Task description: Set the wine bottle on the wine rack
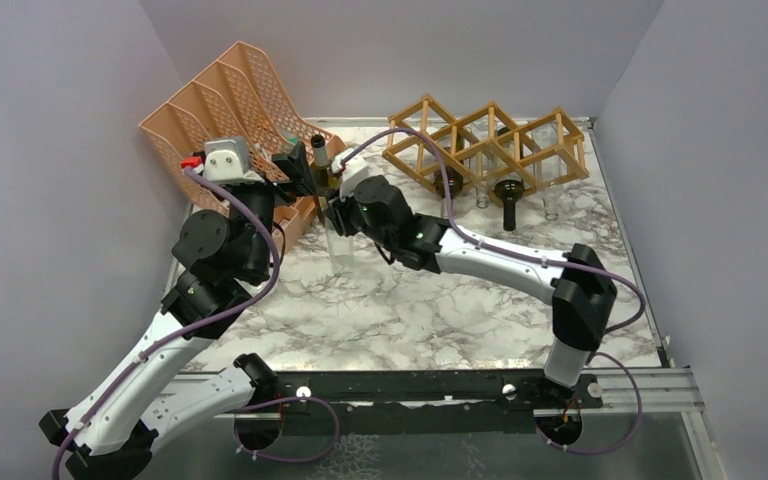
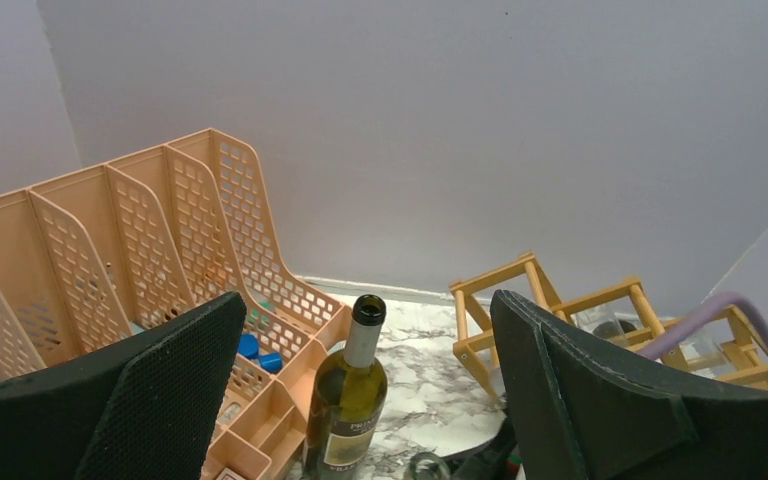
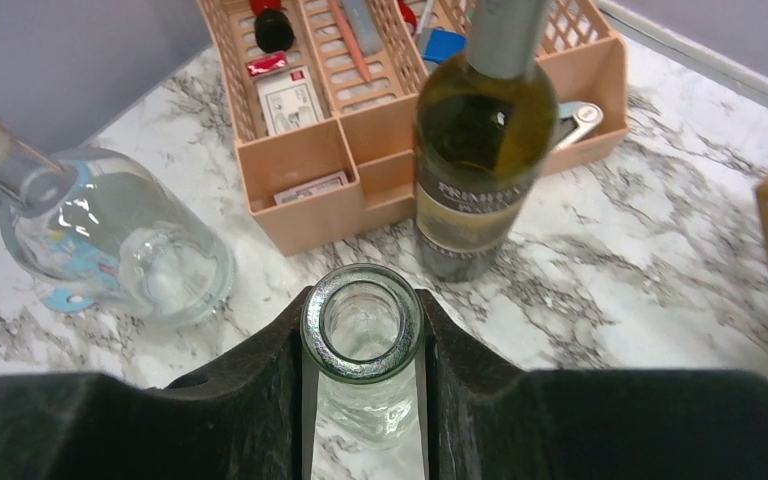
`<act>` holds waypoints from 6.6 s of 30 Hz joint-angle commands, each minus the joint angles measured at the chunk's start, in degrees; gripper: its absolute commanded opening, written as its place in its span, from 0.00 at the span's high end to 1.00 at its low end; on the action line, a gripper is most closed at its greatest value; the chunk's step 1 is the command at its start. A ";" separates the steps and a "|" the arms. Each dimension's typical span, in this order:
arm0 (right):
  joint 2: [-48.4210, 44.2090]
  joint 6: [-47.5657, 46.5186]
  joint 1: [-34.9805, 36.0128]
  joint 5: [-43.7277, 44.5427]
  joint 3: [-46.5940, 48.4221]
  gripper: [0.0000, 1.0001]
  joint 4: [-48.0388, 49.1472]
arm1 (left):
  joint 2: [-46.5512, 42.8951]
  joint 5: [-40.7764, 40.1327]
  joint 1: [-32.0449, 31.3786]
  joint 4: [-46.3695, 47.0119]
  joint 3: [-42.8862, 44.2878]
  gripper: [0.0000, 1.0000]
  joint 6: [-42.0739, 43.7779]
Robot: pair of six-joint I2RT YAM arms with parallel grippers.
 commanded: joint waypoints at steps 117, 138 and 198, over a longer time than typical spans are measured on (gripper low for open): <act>-49.37 18.65 0.22 1.55 -11.02 0.27 -53.67 | 31.45 64.77 -5.18 31.19 -10.20 1.00 82.41; -47.20 22.62 0.24 7.76 -12.09 0.70 -51.62 | 30.01 62.69 -5.18 29.08 -10.90 0.64 77.80; -20.03 21.97 -13.09 13.26 -17.07 0.96 -12.18 | 9.81 19.16 -3.29 -7.17 0.73 0.01 0.93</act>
